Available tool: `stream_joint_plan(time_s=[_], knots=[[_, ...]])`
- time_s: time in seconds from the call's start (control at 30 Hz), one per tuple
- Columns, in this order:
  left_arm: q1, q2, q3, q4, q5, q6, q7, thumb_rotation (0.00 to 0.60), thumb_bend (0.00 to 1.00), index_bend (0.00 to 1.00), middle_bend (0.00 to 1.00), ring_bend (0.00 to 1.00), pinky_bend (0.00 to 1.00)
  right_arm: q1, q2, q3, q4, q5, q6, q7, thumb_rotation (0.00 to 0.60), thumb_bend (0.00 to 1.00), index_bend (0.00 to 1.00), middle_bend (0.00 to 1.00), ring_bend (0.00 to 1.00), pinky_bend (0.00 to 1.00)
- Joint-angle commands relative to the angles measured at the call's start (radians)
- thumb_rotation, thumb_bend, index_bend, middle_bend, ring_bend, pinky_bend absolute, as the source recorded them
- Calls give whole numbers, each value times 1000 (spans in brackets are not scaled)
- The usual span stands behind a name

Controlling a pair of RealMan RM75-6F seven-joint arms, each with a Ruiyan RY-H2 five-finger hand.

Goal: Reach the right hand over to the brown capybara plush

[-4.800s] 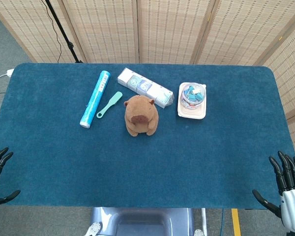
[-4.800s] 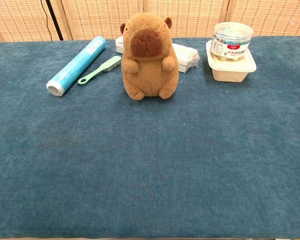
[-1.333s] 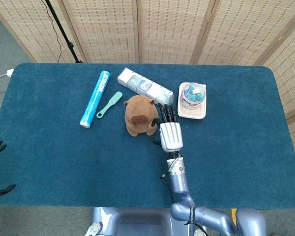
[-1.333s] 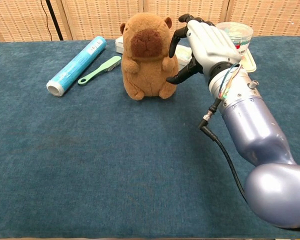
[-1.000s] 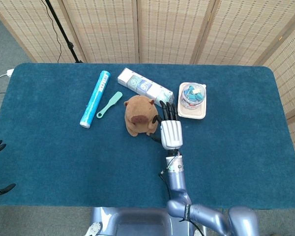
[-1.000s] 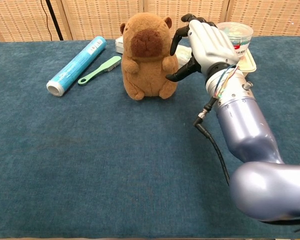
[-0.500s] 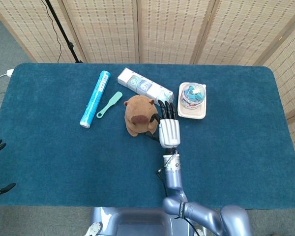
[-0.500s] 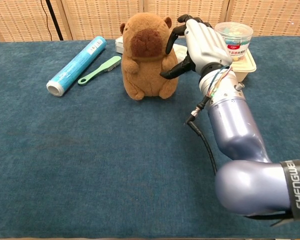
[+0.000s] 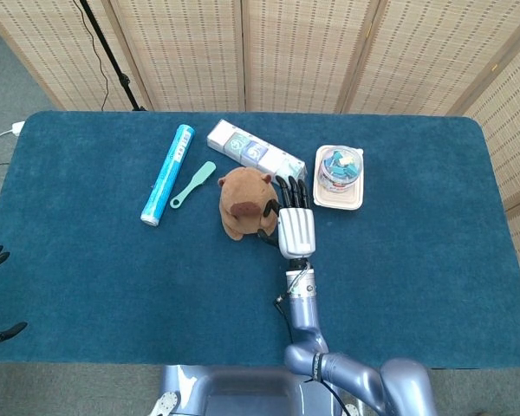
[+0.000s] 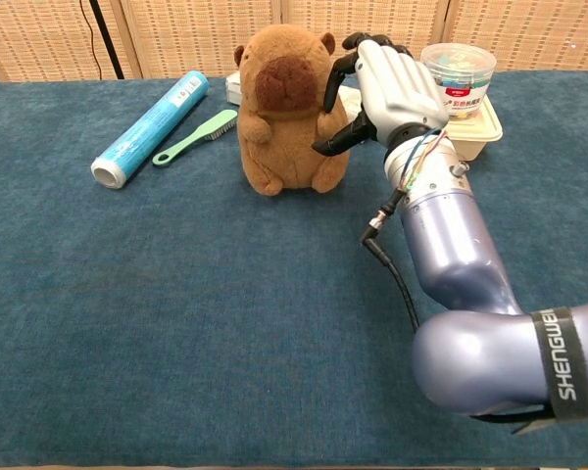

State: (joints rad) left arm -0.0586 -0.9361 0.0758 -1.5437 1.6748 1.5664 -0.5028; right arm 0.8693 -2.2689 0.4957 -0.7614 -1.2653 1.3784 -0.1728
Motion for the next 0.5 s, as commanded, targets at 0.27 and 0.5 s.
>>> stream_joint_plan(time_s=[0.27, 0.5], knots=[[0, -1, 2, 0, 5, -2, 5, 600, 0, 0, 0, 0, 0, 24, 0, -28, 26, 31, 22, 24, 600, 385, 600, 155, 47, 74], [-1, 0, 3, 0, 7, -2, 5, 600, 0, 0, 0, 0, 0, 30, 0, -41, 34, 39, 20, 33, 600, 519, 598, 158, 48, 75]])
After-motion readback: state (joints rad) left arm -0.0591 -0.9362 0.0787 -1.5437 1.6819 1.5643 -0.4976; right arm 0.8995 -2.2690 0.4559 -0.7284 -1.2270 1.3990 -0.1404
